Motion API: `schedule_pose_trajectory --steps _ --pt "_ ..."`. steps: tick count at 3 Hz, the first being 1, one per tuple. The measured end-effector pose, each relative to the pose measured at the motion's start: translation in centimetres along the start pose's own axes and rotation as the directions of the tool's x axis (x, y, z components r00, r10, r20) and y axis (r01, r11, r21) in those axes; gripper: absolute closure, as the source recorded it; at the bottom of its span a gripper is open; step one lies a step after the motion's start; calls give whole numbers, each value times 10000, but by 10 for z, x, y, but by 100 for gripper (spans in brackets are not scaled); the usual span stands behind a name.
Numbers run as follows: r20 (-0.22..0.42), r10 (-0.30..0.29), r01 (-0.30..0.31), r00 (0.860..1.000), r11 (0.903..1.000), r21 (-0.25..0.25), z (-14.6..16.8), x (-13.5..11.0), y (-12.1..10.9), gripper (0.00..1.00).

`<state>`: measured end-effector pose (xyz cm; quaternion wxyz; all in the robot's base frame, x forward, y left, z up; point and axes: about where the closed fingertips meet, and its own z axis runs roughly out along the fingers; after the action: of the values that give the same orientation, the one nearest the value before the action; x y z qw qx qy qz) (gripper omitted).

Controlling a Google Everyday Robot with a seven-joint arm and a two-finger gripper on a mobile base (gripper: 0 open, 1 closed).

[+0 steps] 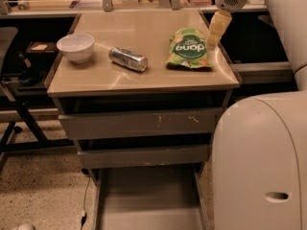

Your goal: Place green rice chip bag into bottom drawer

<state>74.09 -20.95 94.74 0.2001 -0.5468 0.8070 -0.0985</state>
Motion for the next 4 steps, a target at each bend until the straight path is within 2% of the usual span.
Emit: schedule_pose_trajectory --steps 1,2,4 --pt "-170 -101 105 9998 9997 229 2 -4 -6 0" --pt "-607 -538 568 9967 9972 494 9 -14 -18 0" --pt "-1123 -930 991 9893 9938 507 42 -14 -31 0"
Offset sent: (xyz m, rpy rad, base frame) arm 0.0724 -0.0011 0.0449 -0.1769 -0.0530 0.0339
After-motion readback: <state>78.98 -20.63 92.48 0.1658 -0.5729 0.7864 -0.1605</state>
